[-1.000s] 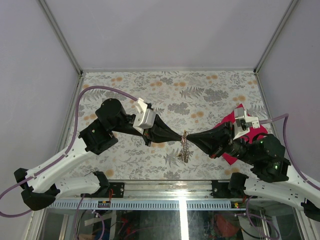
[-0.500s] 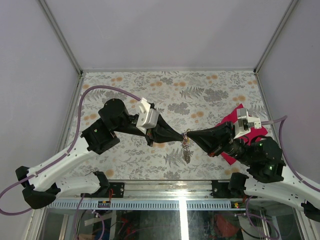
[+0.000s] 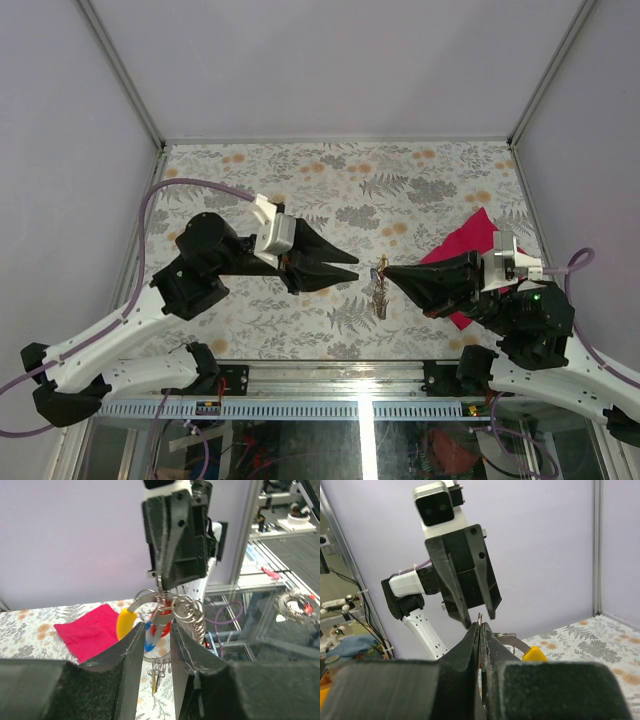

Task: Put the keys on the keyring

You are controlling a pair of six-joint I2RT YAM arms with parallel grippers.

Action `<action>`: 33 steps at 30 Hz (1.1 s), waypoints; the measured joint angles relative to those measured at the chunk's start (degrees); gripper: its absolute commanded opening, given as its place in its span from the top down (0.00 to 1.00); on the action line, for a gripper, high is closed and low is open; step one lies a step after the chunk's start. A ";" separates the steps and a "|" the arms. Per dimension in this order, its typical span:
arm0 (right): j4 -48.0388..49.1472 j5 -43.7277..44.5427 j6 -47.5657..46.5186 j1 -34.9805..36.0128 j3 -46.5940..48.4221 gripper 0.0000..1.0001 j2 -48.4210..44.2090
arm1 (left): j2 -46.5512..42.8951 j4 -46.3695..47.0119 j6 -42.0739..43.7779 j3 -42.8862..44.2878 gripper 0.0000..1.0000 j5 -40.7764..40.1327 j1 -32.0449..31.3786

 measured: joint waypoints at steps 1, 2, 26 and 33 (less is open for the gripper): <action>0.02 -0.33 -0.76 0.00 0.00 1.00 -0.13 | -0.81 1.42 -1.03 -0.92 0.71 -1.38 0.00; 0.00 -0.94 -1.77 0.00 0.00 1.00 -0.22 | -1.31 2.67 -1.92 -1.55 0.71 -2.43 0.00; -0.63 -4.31 -8.79 0.00 0.04 1.00 0.42 | 2.89 16.35 -11.50 -3.80 0.71 1.79 -0.92; -0.63 -4.72 -8.79 0.00 0.04 1.00 0.83 | 3.56 16.50 -11.50 -3.87 0.74 1.57 -1.09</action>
